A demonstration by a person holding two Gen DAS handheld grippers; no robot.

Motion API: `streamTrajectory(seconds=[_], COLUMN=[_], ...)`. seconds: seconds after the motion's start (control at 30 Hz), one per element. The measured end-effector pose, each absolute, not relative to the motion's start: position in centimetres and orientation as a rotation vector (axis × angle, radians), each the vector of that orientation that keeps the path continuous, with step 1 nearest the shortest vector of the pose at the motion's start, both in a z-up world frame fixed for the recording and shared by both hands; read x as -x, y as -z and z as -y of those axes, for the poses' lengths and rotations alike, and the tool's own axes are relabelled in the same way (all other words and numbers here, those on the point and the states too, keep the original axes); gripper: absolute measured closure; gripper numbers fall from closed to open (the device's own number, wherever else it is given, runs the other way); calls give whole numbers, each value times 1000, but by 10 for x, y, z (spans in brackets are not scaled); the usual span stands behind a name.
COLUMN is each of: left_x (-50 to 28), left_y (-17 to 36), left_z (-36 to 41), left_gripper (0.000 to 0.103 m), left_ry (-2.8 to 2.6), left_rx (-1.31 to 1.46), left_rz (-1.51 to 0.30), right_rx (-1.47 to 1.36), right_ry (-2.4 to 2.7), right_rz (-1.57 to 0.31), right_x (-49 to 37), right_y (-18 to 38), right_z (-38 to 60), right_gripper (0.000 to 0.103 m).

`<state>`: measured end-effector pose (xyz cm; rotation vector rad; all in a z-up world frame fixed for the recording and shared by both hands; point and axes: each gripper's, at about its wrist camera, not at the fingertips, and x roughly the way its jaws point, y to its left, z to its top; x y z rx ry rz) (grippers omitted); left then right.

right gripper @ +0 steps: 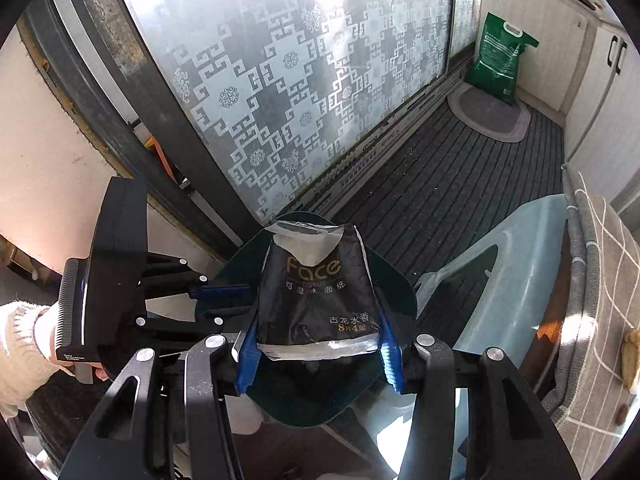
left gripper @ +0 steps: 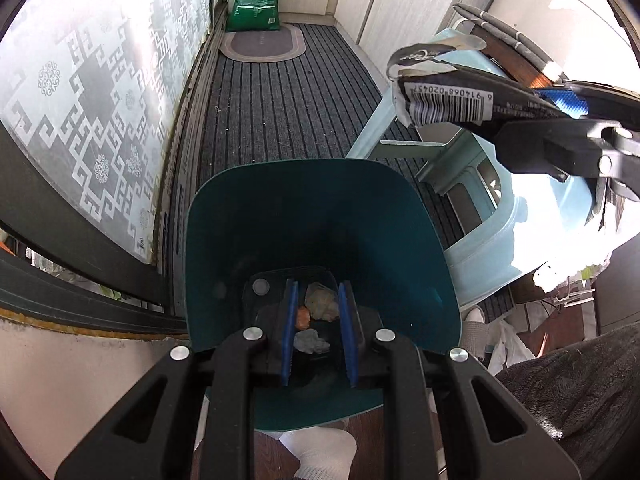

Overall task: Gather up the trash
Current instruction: 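Carry the tissue pack and shells over the teal bin and open both tools, then move both open tools back toward the stool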

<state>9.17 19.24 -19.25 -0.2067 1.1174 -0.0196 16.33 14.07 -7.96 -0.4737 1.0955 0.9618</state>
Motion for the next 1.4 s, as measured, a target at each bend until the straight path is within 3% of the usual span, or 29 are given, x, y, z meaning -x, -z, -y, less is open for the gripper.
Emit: streamTrajectory(seconds=[0.23, 0.5, 0.8, 0.87, 0.93, 0.97, 1.4], left_x=[-84, -73, -66, -66, -65, -64, -52], left_y=[181, 148, 121, 111, 103, 99, 46], left_z=[-198, -204, -206, -205, -203, -202, -204], left_gripper=[78, 86, 88, 88, 88, 88, 88], left_ry=[16, -8, -23, -24, -23, -24, -67], left_rx=[201, 218, 235, 224, 223, 218, 245], left_rz=[-1078, -983, -921, -898, -877, -867, -715], right_rx=[515, 581, 653, 664, 674, 677, 600], right_ry=[-956, -945, -917, -909, -908, -907, -948], right_rz=[-1143, -1212, -1297, -1313, -1325, -1321, -1217], right_x=[-160, -152, -144, -144, -143, -142, -143], right_y=[102, 137, 175, 182, 188, 188, 152], right_z=[-155, -164, -164, -162, -162, -162, -160], right_gripper=[53, 53, 52, 51, 44, 39, 41])
